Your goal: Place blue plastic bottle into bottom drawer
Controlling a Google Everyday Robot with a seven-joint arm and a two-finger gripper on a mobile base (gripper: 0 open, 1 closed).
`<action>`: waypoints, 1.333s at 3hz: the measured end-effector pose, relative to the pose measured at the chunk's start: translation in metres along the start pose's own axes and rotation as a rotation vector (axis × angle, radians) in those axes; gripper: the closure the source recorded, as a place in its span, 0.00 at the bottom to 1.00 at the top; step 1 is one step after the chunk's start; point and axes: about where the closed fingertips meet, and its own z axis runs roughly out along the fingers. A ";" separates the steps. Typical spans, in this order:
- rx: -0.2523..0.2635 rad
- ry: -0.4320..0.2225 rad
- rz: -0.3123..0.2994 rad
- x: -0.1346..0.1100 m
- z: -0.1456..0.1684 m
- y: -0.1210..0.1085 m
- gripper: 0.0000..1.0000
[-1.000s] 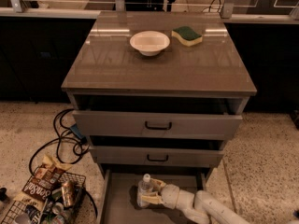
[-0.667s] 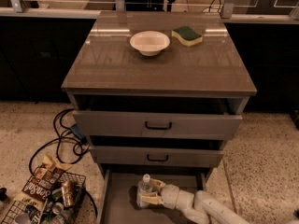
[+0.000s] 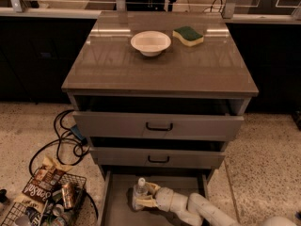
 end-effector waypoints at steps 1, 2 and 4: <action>-0.024 0.004 0.001 0.023 0.017 -0.001 1.00; -0.050 0.026 0.002 0.038 0.033 0.000 1.00; -0.061 0.064 -0.008 0.064 0.058 0.001 1.00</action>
Offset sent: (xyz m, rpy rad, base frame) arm 0.0093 0.0456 -0.0572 -0.0363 0.0194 0.0817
